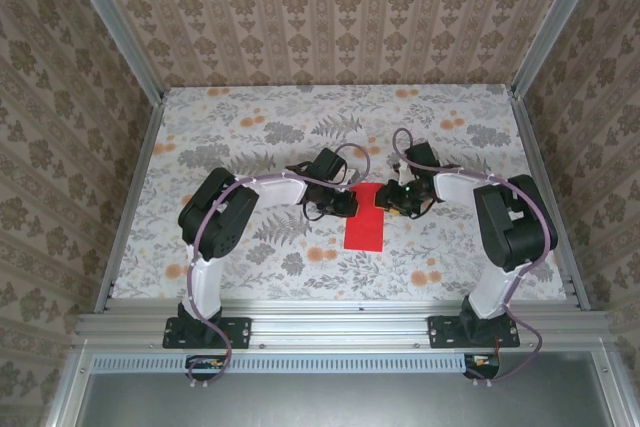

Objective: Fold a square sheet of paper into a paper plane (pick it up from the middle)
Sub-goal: Fold the square sheet of paper in half at the center of the table, then pick up the paper from the center of the table.

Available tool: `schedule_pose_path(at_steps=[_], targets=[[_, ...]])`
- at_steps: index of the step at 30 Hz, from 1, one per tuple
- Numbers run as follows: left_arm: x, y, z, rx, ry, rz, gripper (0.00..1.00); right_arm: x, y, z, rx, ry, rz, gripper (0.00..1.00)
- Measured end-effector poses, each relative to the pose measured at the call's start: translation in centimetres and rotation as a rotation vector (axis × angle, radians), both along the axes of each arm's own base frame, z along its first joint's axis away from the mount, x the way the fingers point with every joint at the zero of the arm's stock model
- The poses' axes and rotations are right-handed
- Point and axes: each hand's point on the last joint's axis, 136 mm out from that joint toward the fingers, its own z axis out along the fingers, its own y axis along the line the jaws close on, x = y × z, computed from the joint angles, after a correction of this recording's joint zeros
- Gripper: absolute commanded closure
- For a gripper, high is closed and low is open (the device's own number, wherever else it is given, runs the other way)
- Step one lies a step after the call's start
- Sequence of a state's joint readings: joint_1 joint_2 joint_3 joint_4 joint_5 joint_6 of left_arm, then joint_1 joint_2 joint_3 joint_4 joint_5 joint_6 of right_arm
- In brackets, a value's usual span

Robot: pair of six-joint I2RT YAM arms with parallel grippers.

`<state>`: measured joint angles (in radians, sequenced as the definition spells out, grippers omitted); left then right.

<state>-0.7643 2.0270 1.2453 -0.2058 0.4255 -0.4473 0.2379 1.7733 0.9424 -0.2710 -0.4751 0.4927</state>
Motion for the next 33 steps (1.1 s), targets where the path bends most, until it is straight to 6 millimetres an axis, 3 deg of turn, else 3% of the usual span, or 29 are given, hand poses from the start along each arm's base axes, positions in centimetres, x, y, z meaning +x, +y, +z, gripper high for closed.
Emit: schedule_pose_path(at_steps=[22,33], targets=[[0.0,0.0,0.0,0.000,-0.002,-0.003,0.92,-0.2,2.5,1.6,0.162,0.002,0.066,0.62],[-0.1,0.0,0.1,-0.003,0.003,-0.005,0.87,-0.3,3.1,1.7,0.176,-0.015,0.096,0.77]])
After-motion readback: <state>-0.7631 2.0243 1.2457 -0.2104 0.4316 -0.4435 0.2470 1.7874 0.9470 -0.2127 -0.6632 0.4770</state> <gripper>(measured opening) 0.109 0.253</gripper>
